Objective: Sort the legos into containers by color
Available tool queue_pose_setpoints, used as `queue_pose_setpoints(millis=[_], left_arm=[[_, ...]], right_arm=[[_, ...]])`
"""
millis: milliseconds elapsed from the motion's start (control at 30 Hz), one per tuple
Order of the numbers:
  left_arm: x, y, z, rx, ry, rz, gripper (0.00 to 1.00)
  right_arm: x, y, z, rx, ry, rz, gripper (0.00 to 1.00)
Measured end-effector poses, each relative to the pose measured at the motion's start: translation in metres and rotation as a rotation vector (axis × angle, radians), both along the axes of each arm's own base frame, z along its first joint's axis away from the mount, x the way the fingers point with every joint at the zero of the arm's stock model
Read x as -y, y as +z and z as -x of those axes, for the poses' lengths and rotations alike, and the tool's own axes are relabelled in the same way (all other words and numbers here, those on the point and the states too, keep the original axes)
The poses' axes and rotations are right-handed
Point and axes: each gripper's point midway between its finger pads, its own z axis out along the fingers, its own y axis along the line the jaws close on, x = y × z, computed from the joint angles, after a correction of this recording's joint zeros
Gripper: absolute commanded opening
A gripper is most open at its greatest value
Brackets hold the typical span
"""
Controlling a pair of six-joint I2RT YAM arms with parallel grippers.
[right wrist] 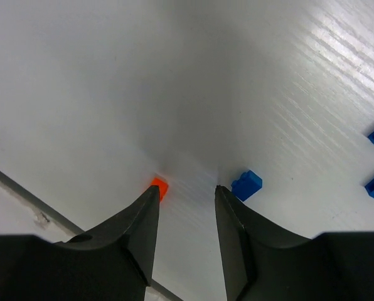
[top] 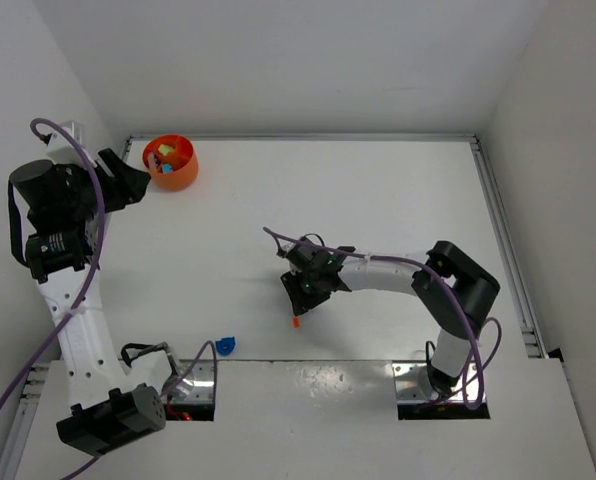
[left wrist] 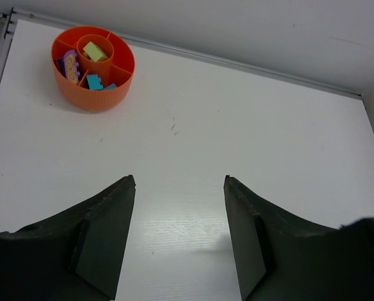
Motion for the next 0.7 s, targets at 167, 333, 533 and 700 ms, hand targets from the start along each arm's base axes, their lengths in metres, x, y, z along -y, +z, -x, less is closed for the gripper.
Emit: queue_pose_setpoints(millis=[167, 333, 533, 700], left_arm=[[-0.002, -0.005, -0.003, -0.017, 0.008, 0.020, 0.65], [-0.002, -0.011, -0.003, -0.032, 0.009, 0.030, 0.65], [-0.002, -0.018, -0.003, -0.048, 0.012, 0.034, 0.65], [-0.004, -0.019, -0.003, -0.050, 0.019, 0.020, 0.65]], right_arm=[[-0.002, -0.006, 0.007, -0.003, -0.038, 0.026, 0.41], [-0.008, -0.006, 0.012, 0.017, -0.035, 0.034, 0.40], [-0.018, -0.008, 0.018, 0.034, -0.022, 0.036, 0.37], [-0.037, -0.008, 0.018, 0.043, -0.003, 0.028, 0.33]])
